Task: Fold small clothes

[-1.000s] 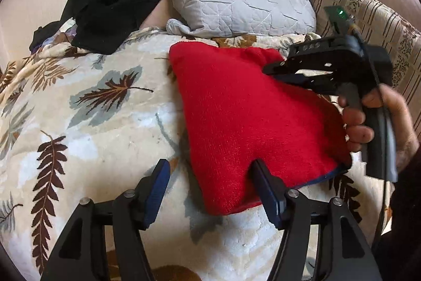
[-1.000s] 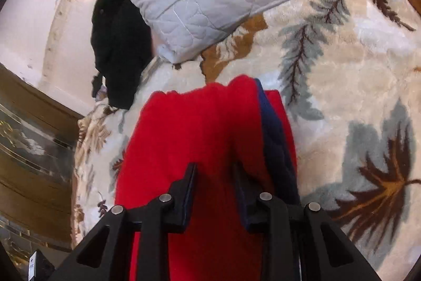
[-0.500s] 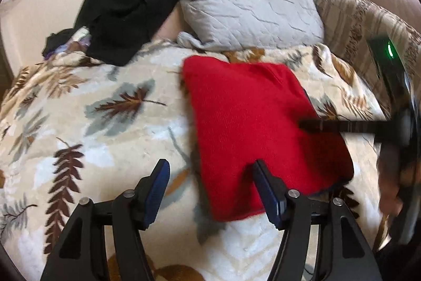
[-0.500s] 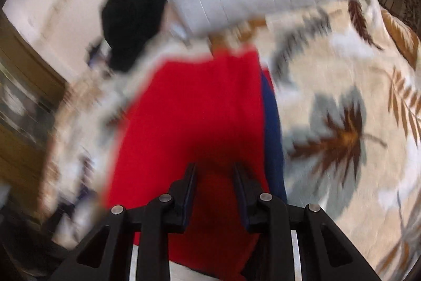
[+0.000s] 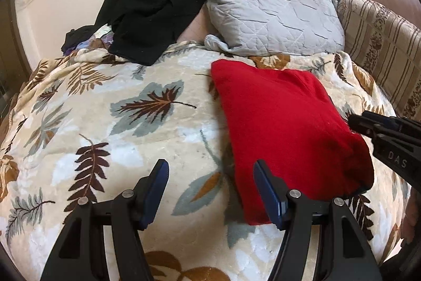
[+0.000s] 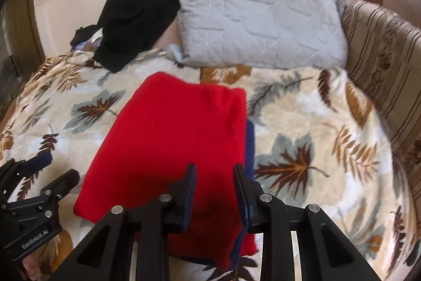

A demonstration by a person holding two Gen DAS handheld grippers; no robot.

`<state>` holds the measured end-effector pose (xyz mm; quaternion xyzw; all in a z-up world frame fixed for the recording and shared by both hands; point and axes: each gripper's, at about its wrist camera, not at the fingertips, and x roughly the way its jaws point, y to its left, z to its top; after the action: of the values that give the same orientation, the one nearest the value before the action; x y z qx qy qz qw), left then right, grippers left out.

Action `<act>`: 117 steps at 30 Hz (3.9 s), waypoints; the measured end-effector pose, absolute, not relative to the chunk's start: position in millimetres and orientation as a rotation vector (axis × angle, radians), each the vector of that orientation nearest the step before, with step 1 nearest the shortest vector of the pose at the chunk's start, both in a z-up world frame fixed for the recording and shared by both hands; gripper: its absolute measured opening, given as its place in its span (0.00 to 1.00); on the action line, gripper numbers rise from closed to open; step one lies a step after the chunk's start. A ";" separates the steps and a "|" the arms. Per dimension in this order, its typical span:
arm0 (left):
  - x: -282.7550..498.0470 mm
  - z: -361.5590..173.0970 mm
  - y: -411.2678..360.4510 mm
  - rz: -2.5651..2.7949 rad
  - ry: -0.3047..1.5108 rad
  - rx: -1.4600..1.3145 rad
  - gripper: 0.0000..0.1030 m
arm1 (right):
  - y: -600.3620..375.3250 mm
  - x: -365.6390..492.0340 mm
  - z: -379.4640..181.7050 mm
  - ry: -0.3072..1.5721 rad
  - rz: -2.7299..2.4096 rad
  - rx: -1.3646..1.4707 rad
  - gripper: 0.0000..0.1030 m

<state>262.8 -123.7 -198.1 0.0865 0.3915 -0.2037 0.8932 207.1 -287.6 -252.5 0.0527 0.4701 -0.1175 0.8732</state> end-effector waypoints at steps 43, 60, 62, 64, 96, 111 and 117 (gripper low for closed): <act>276.4 -197.3 -128.5 -0.419 0.827 0.127 0.66 | -292.0 207.7 -240.1 0.904 -0.324 0.006 0.31; 277.7 -196.3 -137.1 -0.438 0.822 0.117 0.66 | -300.5 205.5 -241.5 0.901 -0.357 -0.010 0.31; 277.7 -196.3 -137.1 -0.438 0.822 0.117 0.66 | -300.9 205.3 -241.3 0.899 -0.357 -0.009 0.31; 277.7 -196.3 -137.3 -0.438 0.821 0.118 0.66 | -301.3 205.5 -241.0 0.897 -0.358 -0.009 0.31; 285.6 -198.7 -143.5 -0.432 0.833 0.091 0.73 | -345.1 195.0 -250.4 0.855 -0.259 0.257 0.78; 285.6 -192.3 -135.6 -0.388 0.802 0.104 0.73 | -342.6 196.0 -249.1 0.848 -0.236 0.278 0.78; 285.5 -192.1 -135.4 -0.388 0.802 0.111 0.73 | -345.6 195.6 -251.4 0.855 -0.234 0.298 0.78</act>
<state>285.5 -135.4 -192.1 0.0537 0.3877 -0.1874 0.9009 195.6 -345.6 -251.4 0.1438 0.4122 -0.1126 0.8926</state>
